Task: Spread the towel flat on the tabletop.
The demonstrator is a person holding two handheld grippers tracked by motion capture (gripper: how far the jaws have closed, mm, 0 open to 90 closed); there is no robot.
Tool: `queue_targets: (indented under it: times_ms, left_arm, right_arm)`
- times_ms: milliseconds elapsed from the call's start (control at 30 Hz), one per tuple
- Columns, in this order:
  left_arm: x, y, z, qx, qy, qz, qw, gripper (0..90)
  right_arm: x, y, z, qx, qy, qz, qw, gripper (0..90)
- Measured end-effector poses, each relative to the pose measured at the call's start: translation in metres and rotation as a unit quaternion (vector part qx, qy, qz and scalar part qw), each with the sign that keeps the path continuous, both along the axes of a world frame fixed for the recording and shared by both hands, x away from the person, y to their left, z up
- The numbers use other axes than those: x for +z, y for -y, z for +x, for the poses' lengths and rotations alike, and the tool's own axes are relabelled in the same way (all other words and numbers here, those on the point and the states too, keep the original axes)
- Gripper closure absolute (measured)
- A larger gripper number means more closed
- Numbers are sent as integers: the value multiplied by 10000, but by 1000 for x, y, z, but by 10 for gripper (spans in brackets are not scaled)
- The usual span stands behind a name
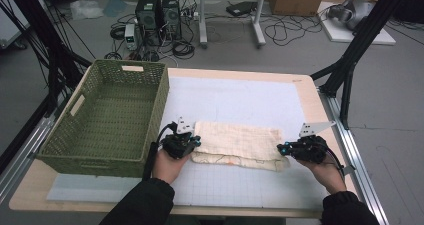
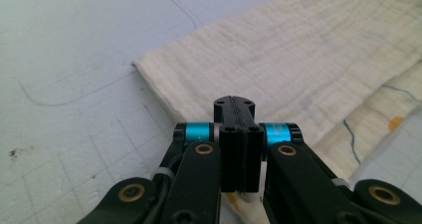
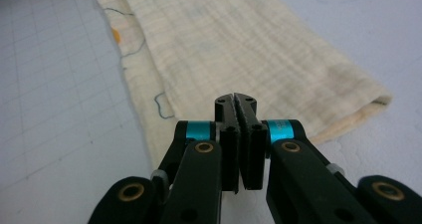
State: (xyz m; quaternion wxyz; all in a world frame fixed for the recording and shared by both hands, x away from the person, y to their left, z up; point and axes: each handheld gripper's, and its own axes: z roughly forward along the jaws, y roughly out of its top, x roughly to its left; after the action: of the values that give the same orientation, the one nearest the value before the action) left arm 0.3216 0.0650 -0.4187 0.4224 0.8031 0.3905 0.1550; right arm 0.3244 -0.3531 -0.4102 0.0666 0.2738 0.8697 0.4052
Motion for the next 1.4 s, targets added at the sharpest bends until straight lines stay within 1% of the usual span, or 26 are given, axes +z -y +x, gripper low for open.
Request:
queue_targets:
  times_ms: [33, 67, 200, 333, 367, 400, 433, 467, 533, 567, 600, 633, 667, 700, 733, 767, 833, 900, 1000, 1067, 1100, 1200, 1267, 1300, 1333, 1400]
  left_arm:
    - [2, -1, -1, 20, 13, -36, 10000, 893]
    - [3, -2, -3, 18, 26, -5, 10000, 894]
    - [7, -4, -9, -53, -22, -8, 10000, 894]
    - [3, -5, -13, -122, -76, 106, 9998, 893]
    - [1, -5, -13, -159, -112, 112, 9997, 887]
    - [-1, -4, -12, -142, -124, 105, 9998, 859]
    - [-3, -5, -12, -139, -146, 60, 9998, 802]
    - [-6, -4, -12, -167, -185, 43, 9997, 785]
    - [-12, -2, -11, -220, -297, 191, 9991, 757]
    - [-15, -1, -11, -258, -354, 221, 9988, 759]
    - [-18, 0, -11, -279, -402, 232, 9985, 765]
    - [-21, 2, -10, -330, -446, 286, 9981, 777]
    - [-22, 3, -11, -342, -416, 283, 9981, 814]
    - [-23, 3, -11, -367, -394, 279, 9982, 861]
    - [-22, 5, -12, -354, -380, 296, 9982, 884]
    - [-22, 5, -12, -352, -351, 309, 9983, 889]
    - [-20, 5, -14, -372, -321, 281, 9984, 893]
    - [-16, 3, -16, -356, -248, 181, 9989, 894]
    - [-10, -1, -17, -314, -146, 94, 9994, 895]
    - [-6, -2, -18, -305, -130, 18, 9994, 895]
    - [-4, -3, -18, -296, -117, -22, 9995, 895]
    - [0, -3, -22, -348, -130, -117, 9992, 895]
    - [1, -3, -27, -410, -114, -73, 9991, 895]
    - [1, -3, -29, -441, -135, -93, 9989, 896]
    - [1, -4, -32, -475, -142, -50, 9988, 896]
    - [-2, -4, -34, -462, -192, -35, 9987, 895]
  right_arm:
    - [2, 0, -2, 10, -6, 16, 10000, 888]
    - [4, -1, -3, 39, -1, 28, 10000, 888]
    - [8, -1, -15, 120, 50, -8, 9999, 888]
    - [4, 2, -25, 151, 23, -108, 9998, 885]
    - [2, 2, -25, 151, -5, -158, 9998, 870]
    - [-1, 1, -25, 183, -15, -195, 9996, 803]
    - [-4, 0, -24, 177, -17, -168, 9997, 748]
    - [-6, -1, -23, 177, -54, -115, 9998, 735]
    - [-12, -3, -19, 206, -96, -4, 9997, 643]
    - [-15, -5, -17, 205, -147, 15, 9997, 638]
    - [-18, -7, -16, 238, -215, -31, 9995, 635]
    - [-21, -10, -15, 232, -247, -103, 9994, 636]
    - [-25, -13, -13, 274, -310, -175, 9990, 650]
    - [-27, -14, -12, 313, -313, -234, 9987, 675]
    - [-28, -16, -12, 322, -301, -305, 9986, 729]
    - [-28, -16, -12, 370, -312, -284, 9984, 811]
    - [-27, -16, -11, 396, -321, -308, 9982, 861]
    - [-26, -15, -11, 384, -362, -274, 9982, 871]
    - [-23, -12, -13, 346, -341, -223, 9986, 877]
    - [-18, -8, -14, 308, -284, -140, 9990, 880]
    - [-15, -7, -14, 272, -216, -94, 9994, 880]
    - [-9, -4, -15, 252, -132, -15, 9996, 881]
    - [-7, -2, -17, 249, -119, 17, 9996, 882]
    - [-7, -2, -18, 251, -129, 2, 9996, 881]
    - [-8, -1, -19, 249, -131, -19, 9996, 882]
    - [-11, 1, -22, 254, -213, -12, 9994, 882]
